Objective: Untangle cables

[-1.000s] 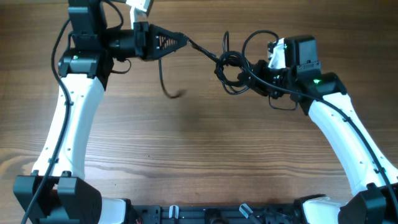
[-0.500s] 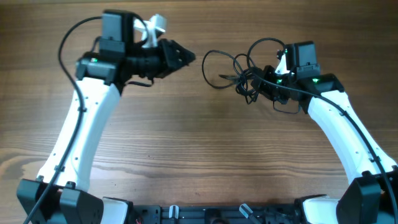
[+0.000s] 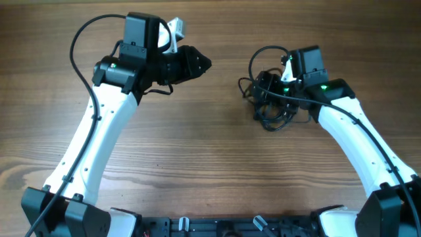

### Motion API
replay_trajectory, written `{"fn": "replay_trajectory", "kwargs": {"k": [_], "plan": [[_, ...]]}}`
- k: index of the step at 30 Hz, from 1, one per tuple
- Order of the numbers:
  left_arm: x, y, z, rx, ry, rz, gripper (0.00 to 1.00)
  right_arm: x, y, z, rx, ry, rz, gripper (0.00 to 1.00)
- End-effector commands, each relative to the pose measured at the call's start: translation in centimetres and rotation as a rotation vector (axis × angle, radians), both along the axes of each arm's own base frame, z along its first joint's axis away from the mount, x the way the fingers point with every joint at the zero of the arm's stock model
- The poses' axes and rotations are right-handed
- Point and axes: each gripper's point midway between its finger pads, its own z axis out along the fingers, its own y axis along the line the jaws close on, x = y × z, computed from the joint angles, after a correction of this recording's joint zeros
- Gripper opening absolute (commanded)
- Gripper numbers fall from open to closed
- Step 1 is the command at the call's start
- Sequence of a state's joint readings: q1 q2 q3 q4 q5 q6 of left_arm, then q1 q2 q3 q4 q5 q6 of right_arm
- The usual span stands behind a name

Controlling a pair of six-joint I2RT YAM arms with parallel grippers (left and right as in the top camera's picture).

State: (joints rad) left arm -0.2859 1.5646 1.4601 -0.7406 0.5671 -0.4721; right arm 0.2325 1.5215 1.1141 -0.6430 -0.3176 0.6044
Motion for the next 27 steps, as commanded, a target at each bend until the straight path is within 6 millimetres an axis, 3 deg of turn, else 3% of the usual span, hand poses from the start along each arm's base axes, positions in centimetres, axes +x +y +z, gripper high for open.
{"fn": "replay_trajectory", "kwargs": {"k": [1, 5, 7, 9, 13, 17, 20, 27], "plan": [[-0.5, -2.9, -1.0, 0.026, 0.000, -0.073, 0.40, 1.3, -2.9, 1.3, 0.044, -0.013, -0.066, 0.96], [-1.5, -6.5, -4.5, 0.156, 0.016, -0.090, 0.41, 2.6, -8.4, 2.7, 0.111, -0.050, -0.148, 1.00], [-2.6, -9.2, -5.9, 0.229, -0.021, -0.127, 0.43, 2.6, -11.3, 2.7, 0.117, -0.058, -0.190, 0.99], [-3.4, -11.3, -7.3, 0.291, -0.060, -0.168, 0.48, 2.3, -12.7, 2.5, 0.103, -0.055, -0.207, 0.99], [-6.3, -16.5, -12.1, 0.368, -0.102, -0.367, 0.56, 1.8, -12.9, 2.1, 0.082, -0.039, -0.195, 0.99], [-7.9, -19.1, -15.6, 0.433, -0.152, -0.480, 0.64, 1.5, -13.0, 1.8, 0.074, -0.023, -0.200, 0.99], [-6.6, -19.5, -17.2, 0.533, -0.242, -0.444, 0.73, 1.4, -13.0, 1.8, 0.073, -0.020, -0.197, 0.99], [-3.9, -21.1, -20.4, 0.565, -0.344, -0.419, 0.85, 1.0, -13.0, 1.5, 0.062, -0.007, -0.181, 0.99]]}}
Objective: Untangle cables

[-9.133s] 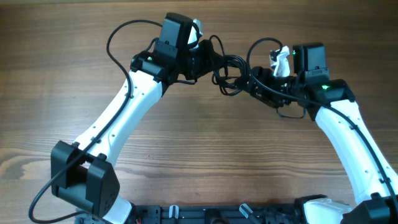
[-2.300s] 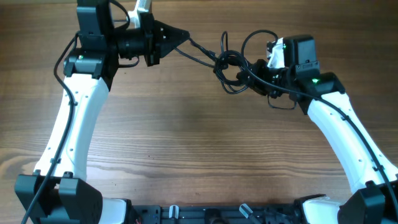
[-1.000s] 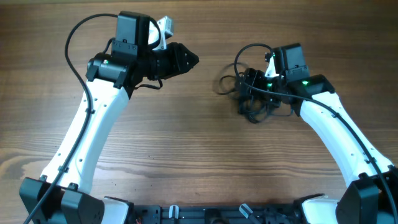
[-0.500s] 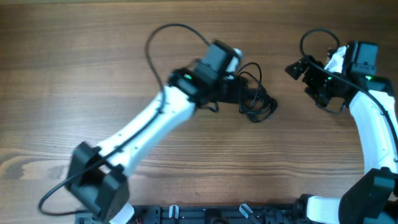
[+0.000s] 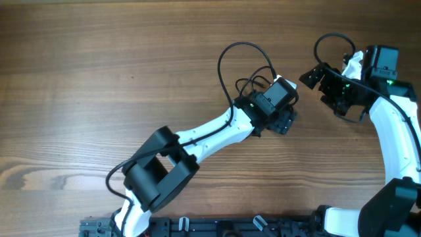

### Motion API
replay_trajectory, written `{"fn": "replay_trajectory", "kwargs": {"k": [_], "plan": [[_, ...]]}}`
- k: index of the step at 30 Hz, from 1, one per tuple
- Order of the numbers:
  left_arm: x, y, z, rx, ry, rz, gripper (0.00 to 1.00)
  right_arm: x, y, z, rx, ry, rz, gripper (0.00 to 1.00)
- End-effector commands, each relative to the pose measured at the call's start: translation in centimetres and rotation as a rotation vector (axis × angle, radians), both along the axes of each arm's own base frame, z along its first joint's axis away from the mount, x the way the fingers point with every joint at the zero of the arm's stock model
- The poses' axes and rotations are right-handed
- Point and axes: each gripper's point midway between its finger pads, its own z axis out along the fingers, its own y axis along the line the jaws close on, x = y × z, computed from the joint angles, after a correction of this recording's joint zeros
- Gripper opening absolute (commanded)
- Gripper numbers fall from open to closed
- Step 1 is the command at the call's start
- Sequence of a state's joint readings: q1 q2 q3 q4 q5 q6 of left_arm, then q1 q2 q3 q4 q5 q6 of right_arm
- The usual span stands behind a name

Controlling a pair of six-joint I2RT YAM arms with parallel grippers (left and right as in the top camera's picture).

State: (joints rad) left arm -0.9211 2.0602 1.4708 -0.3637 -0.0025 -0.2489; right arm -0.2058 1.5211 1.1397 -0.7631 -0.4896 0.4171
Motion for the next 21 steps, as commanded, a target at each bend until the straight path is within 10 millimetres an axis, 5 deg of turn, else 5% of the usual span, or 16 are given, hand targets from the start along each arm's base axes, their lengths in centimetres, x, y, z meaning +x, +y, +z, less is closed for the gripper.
{"fn": "replay_trajectory", "kwargs": {"k": [1, 10, 18, 21], "plan": [[1.5, 0.0, -2.0, 0.053, -0.062, 0.006, 0.86, 0.2, 0.1, 0.8, -0.014, -0.026, 0.025, 0.99], [1.2, -0.3, -5.0, 0.092, -0.050, -0.023, 0.68, 0.2, 0.0, 0.8, -0.017, -0.025, 0.023, 0.99], [0.3, -1.0, -5.0, 0.105, -0.070, -0.038, 0.21, 0.2, 0.0, 0.7, -0.017, -0.025, 0.023, 0.99], [0.8, -0.5, -2.8, 0.102, -0.107, -0.007, 0.12, 0.2, 0.0, 0.8, -0.019, -0.027, 0.025, 1.00]]}}
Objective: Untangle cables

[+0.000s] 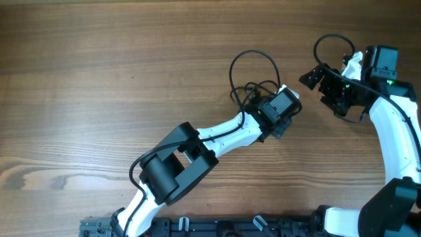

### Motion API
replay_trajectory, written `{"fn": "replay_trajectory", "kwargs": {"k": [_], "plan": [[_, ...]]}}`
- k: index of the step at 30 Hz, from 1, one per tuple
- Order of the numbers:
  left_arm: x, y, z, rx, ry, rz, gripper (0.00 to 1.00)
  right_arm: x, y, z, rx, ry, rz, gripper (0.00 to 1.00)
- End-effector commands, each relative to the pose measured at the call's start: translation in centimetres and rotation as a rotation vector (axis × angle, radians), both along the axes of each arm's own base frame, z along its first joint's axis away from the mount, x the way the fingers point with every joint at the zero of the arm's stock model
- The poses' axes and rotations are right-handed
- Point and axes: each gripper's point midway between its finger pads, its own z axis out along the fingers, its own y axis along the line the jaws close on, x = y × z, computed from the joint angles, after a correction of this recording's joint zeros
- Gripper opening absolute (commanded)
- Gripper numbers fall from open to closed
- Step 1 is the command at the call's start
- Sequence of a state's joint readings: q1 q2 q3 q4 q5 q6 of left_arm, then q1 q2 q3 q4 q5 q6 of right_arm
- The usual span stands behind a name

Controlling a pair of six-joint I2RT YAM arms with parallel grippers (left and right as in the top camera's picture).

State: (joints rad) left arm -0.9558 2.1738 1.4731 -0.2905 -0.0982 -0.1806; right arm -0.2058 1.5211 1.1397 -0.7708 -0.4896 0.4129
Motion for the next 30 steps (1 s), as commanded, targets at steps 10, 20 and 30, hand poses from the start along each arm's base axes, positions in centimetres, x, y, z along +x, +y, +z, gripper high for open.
{"fn": "replay_trajectory", "kwargs": {"k": [10, 20, 30], "plan": [[-3.3, 1.5, 20.4, -0.499, 0.210, -0.095, 0.04, 0.6, 0.4, 1.1, -0.001, -0.052, 0.040, 1.00], [-0.7, 12.8, 31.0, -1.025, 0.580, -0.370, 0.06, 1.4, 6.7, 8.0, 0.385, -0.330, 0.321, 0.96], [2.7, 13.1, 30.3, -1.019, 0.590, -0.122, 0.04, 0.6, 13.0, 12.8, 0.584, -0.449, 0.542, 0.82]]}}
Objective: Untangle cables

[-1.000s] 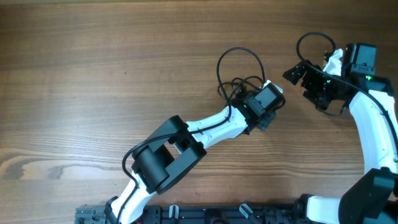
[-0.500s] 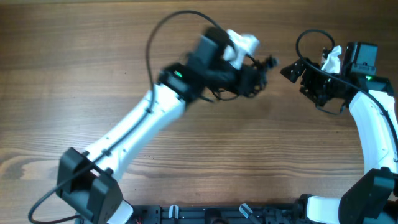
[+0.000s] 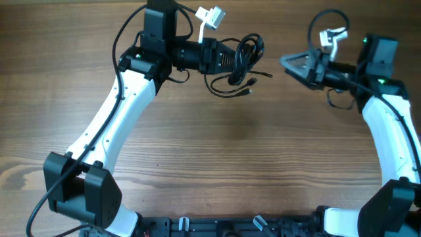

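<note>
A tangled bundle of black cables [image 3: 241, 59] hangs at the far middle of the wooden table [image 3: 210, 151]. Loose ends trail from it toward me [image 3: 248, 89] and to the right [image 3: 268, 76]. My left gripper [image 3: 227, 58] points right and is shut on the left side of the bundle. My right gripper [image 3: 285, 62] points left at the bundle from a short gap away and touches nothing. Its fingers taper to a point, and whether they are parted is not clear from above.
The left arm [image 3: 112, 125] arches from the near left corner to the far edge. The right arm [image 3: 388, 145] runs along the right side. Each wrist carries its own looping cable. The robot base rail [image 3: 217, 227] lines the near edge.
The left arm was stretched across to the centre right, down on the bundle. It now stands at the far middle with the bundle in its gripper. The right gripper has shifted left and farther back.
First the right gripper was on the bundle at the centre right while the left gripper stood away at the far left. Then the right gripper was off to the far right and the left gripper was on the bundle. The left now holds it at the far middle.
</note>
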### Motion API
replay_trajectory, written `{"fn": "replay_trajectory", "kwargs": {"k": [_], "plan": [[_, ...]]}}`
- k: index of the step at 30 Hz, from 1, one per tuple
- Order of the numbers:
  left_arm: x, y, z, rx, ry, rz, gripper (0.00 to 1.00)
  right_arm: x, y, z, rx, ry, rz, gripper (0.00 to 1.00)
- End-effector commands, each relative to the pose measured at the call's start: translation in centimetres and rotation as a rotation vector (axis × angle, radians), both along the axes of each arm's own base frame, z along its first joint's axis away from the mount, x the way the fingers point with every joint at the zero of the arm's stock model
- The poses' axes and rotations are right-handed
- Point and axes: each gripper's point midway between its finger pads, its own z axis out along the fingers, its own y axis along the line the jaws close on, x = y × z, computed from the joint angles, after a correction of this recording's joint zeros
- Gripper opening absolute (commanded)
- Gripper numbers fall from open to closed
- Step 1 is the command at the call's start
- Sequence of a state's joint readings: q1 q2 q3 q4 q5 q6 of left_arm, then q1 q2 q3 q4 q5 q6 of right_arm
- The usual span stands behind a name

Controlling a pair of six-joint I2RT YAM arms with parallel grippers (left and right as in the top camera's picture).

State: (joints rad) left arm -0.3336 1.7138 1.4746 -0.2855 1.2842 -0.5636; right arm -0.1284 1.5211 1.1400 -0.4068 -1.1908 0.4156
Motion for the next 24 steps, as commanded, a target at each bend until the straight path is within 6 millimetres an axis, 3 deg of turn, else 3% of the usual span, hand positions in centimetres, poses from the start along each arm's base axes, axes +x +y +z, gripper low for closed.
{"fn": "replay_trajectory", "kwargs": {"k": [1, 4, 7, 12, 15, 17, 21, 24], "plan": [[1.2, 0.0, 0.2, 0.032, 0.067, 0.085, 0.04, -0.6, 3.1, 2.1, 0.049, -0.017, 0.081, 0.80], [1.8, 0.1, -0.1, 0.048, 0.106, 0.129, 0.04, -0.1, 4.0, 2.6, 0.042, -0.028, 0.067, 0.79], [1.9, 0.1, -0.1, 0.049, 0.151, 0.141, 0.04, 0.4, 4.4, 1.9, 0.028, 0.042, 0.015, 0.73], [1.9, 0.1, -0.1, 0.050, 0.178, 0.144, 0.04, 0.6, 6.9, 0.8, -0.021, 0.103, -0.033, 0.69], [1.9, 0.0, -0.1, 0.051, 0.192, 0.145, 0.04, 0.9, 7.4, 1.4, -0.015, 0.072, -0.034, 0.66], [1.9, 0.0, -0.1, 0.051, 0.226, 0.151, 0.04, 1.2, 7.5, 1.8, -0.011, 0.050, -0.036, 0.58], [1.9, 0.0, -0.1, 0.054, 0.315, 0.165, 0.05, 1.3, 7.7, 1.7, -0.020, 0.044, -0.042, 0.31], [1.9, 0.0, -0.1, 0.056, 0.419, 0.181, 0.06, 1.1, 8.5, 1.5, -0.033, 0.043, -0.039, 0.23]]}}
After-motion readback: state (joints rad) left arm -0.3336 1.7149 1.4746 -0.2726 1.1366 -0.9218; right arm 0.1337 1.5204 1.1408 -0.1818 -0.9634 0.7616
